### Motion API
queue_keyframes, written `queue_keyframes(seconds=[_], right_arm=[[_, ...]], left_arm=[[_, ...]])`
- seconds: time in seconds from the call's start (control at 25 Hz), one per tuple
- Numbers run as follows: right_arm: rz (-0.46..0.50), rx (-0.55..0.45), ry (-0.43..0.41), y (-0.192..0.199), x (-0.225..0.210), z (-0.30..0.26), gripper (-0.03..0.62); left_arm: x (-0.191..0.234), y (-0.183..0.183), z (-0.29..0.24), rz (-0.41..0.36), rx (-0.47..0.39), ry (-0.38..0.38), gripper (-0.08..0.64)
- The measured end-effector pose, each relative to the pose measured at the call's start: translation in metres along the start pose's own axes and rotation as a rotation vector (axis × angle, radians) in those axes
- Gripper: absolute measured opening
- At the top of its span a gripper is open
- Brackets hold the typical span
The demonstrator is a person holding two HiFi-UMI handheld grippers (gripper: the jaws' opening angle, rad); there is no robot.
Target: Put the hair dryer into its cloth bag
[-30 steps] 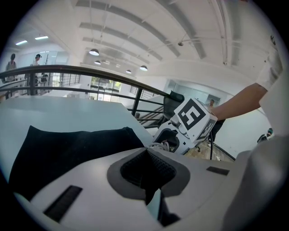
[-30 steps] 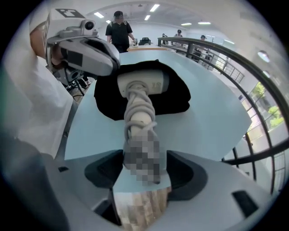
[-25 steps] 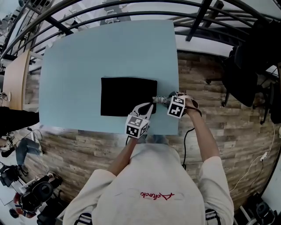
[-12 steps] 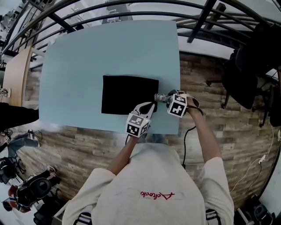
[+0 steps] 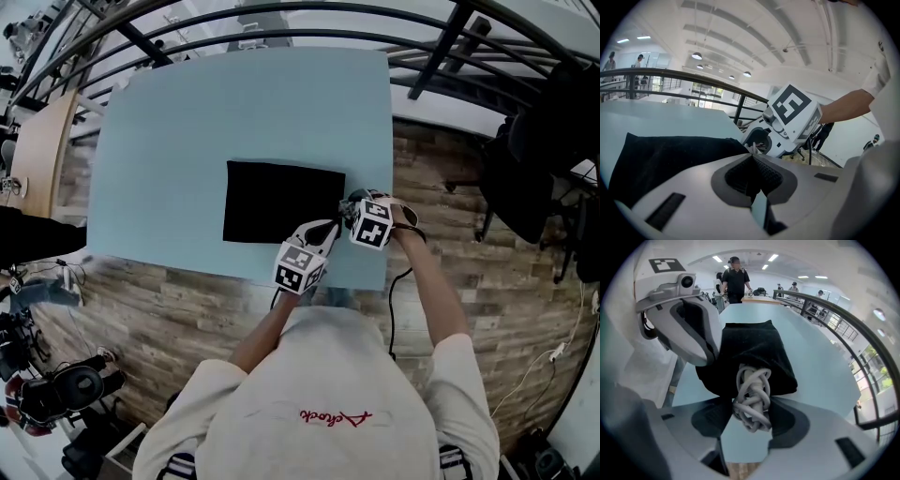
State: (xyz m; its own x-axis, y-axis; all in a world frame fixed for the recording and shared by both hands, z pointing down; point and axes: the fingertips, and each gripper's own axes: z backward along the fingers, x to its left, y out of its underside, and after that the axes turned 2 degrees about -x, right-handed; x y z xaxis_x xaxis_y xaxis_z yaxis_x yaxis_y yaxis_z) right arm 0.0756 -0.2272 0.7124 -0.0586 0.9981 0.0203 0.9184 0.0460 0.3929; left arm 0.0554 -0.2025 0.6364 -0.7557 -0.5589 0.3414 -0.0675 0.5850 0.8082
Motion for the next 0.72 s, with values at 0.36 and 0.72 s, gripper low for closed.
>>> queue_keyframes(seconds=[0.36, 0.72], right_arm=[[0.001, -0.09, -0.017, -0.042, 0.002, -0.016, 0.253], [0.017, -0.205, -0.071, -0.076, 0.008, -0.027, 0.253]], left_arm=[[0.001, -0.004, 0.004, 0.009, -0.023, 0.007, 0.009], [0.007, -0.011, 0.019, 0.027, -0.054, 0.001, 0.009]])
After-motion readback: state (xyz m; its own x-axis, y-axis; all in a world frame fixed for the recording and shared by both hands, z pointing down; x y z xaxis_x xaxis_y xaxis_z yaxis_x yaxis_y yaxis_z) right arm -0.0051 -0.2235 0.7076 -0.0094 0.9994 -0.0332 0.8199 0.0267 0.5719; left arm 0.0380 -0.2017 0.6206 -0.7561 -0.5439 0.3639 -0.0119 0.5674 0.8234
